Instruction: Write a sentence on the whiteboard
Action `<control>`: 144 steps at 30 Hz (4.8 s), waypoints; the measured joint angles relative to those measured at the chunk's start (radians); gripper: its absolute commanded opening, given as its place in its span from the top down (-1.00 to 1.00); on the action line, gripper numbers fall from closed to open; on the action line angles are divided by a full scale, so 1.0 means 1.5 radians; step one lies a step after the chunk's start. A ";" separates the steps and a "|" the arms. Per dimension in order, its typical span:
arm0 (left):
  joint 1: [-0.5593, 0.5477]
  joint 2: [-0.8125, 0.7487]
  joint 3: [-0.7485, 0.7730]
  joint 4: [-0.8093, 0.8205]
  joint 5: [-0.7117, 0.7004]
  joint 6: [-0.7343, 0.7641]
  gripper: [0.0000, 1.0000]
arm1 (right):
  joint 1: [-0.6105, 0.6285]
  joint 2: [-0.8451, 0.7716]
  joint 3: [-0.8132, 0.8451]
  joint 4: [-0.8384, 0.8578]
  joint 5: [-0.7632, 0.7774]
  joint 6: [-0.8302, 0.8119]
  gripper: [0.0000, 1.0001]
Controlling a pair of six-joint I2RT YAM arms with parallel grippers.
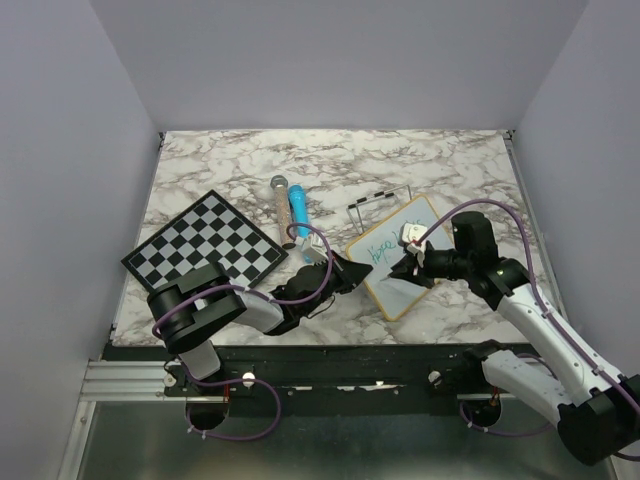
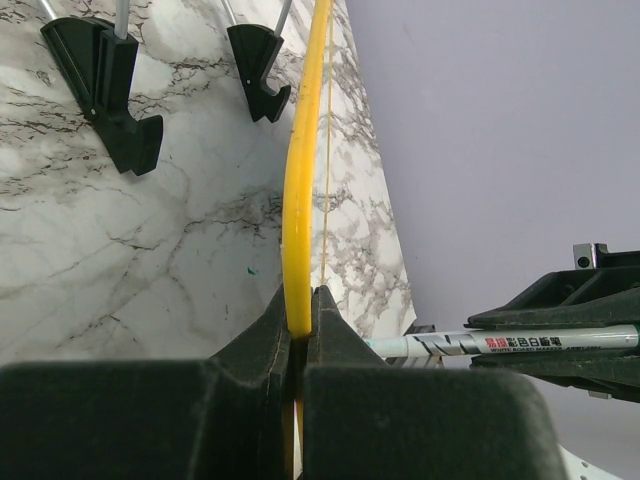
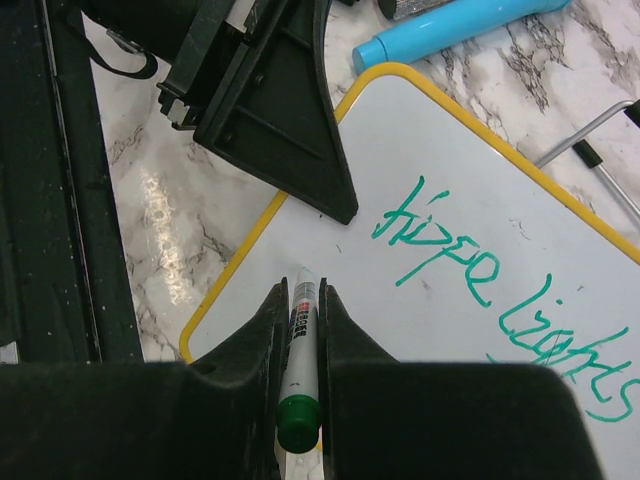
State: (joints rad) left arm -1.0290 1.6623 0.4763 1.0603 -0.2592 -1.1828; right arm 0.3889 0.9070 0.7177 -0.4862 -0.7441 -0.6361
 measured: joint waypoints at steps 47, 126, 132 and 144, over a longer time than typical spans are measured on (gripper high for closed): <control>0.000 -0.005 -0.007 0.003 -0.004 0.005 1.00 | 0.002 0.023 0.000 0.044 0.083 0.048 0.99; 0.000 -0.005 -0.016 0.016 -0.006 0.008 1.00 | 0.002 -0.014 0.033 0.000 0.121 0.072 0.99; 0.000 -0.005 -0.019 0.021 -0.006 0.008 1.00 | -0.008 -0.016 0.032 0.007 0.120 0.078 0.99; 0.000 -0.005 -0.019 0.023 -0.006 0.008 1.00 | -0.050 0.000 0.032 0.009 0.083 0.083 0.99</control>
State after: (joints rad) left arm -1.0290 1.6554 0.4480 1.0954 -0.2684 -1.1713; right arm 0.3145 0.9070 0.7658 -0.4725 -0.6193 -0.5110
